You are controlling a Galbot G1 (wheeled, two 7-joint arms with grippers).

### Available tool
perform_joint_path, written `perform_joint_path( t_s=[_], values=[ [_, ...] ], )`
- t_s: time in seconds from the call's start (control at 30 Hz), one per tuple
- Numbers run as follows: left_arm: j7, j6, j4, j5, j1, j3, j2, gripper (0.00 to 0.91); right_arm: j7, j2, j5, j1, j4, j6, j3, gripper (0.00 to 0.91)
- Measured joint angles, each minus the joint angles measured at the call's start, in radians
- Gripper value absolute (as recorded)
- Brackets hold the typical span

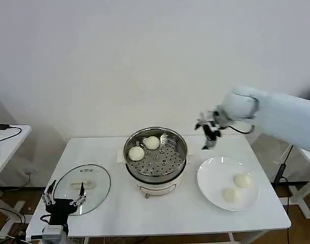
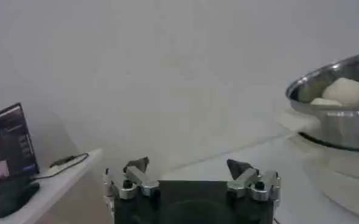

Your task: Take steamed baozi put them in steamer then cover it.

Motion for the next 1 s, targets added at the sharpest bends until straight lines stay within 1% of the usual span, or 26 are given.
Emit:
perform_joint_path(
  t_s=[0.23, 0.33, 0.43, 0.57, 0.7, 0.83, 1.0],
  values=[
    [0.016, -0.010, 0.002, 0.001, 0.018, -0.004, 0.018, 0.907, -0.022, -0.184, -0.100, -0.108, 0.063, 0.083, 0.061, 0.907],
    [0.025, -0.016, 0.001, 0.006, 0.025, -0.003, 0.023, 0.907, -0.028, -0.245, -0.141, -0.193, 0.086, 0.105, 0.121, 0.907],
    [0.031, -0.017, 0.000, 0.013, 0.033, 0.000, 0.022, 0.907, -0.035, -0.285, -0.179, -0.294, 0.097, 0.120, 0.194, 0.907],
    [0.037, -0.020, -0.007, 0.020, 0.042, 0.000, 0.021, 0.907, -0.042, -0.315, -0.218, -0.422, 0.100, 0.134, 0.279, 0.907],
    [0.039, -0.020, -0.013, 0.020, 0.051, -0.012, 0.027, 0.907, -0.043, -0.323, -0.249, -0.528, 0.099, 0.138, 0.355, 0.907],
    [0.040, -0.020, -0.018, 0.015, 0.059, -0.027, 0.029, 0.907, -0.044, -0.308, -0.277, -0.618, 0.087, 0.138, 0.420, 0.907],
    [0.041, -0.019, -0.029, 0.012, 0.071, -0.047, 0.027, 0.907, -0.045, -0.281, -0.304, -0.702, 0.064, 0.135, 0.473, 0.907]
  ],
)
